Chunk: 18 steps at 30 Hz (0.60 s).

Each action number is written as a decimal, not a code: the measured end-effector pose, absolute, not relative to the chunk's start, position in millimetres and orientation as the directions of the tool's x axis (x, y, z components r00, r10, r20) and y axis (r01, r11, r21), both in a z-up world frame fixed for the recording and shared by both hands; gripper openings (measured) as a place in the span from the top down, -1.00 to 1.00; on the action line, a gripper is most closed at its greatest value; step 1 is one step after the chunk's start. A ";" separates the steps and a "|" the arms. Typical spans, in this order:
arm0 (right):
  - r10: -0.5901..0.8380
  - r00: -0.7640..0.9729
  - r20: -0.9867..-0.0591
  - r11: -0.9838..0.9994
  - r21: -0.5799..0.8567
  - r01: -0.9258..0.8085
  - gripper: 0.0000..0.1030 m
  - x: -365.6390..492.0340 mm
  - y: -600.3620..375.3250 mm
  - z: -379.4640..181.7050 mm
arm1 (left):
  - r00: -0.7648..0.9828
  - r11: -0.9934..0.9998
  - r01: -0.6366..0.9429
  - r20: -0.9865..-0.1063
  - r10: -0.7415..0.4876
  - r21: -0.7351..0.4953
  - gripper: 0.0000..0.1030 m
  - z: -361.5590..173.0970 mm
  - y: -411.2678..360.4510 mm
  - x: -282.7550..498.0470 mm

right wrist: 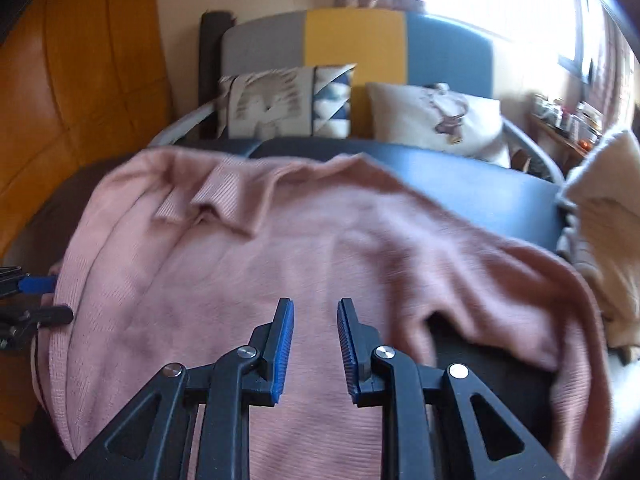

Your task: Fold clothes

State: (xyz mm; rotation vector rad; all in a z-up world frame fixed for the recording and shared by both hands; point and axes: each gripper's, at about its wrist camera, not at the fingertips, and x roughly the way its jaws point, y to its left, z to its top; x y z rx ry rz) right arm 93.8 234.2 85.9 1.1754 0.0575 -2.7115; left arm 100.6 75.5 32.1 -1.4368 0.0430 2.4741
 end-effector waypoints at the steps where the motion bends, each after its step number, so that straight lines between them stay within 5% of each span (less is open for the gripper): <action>1: -0.167 -0.659 -0.733 -0.980 0.051 0.192 0.57 93.0 226.9 79.4 | -0.466 -0.961 -0.257 -0.858 0.215 -0.102 -0.20 28.7 78.6 101.7; 2: -0.177 -0.648 -0.741 -0.979 0.067 0.191 0.57 93.9 222.1 74.4 | -0.466 -0.961 -0.260 -0.860 0.206 -0.090 0.35 25.3 81.7 102.7; 3: -0.185 -0.637 -0.748 -0.979 0.084 0.185 0.57 90.2 221.2 70.0 | -0.466 -0.962 -0.263 -0.863 0.197 -0.078 0.63 21.9 84.8 103.8; 18: -0.199 -0.631 -0.750 -0.978 0.114 0.173 0.56 97.1 214.1 41.9 | -0.482 -0.954 -0.239 -0.831 0.279 -0.182 0.91 62.9 42.8 95.4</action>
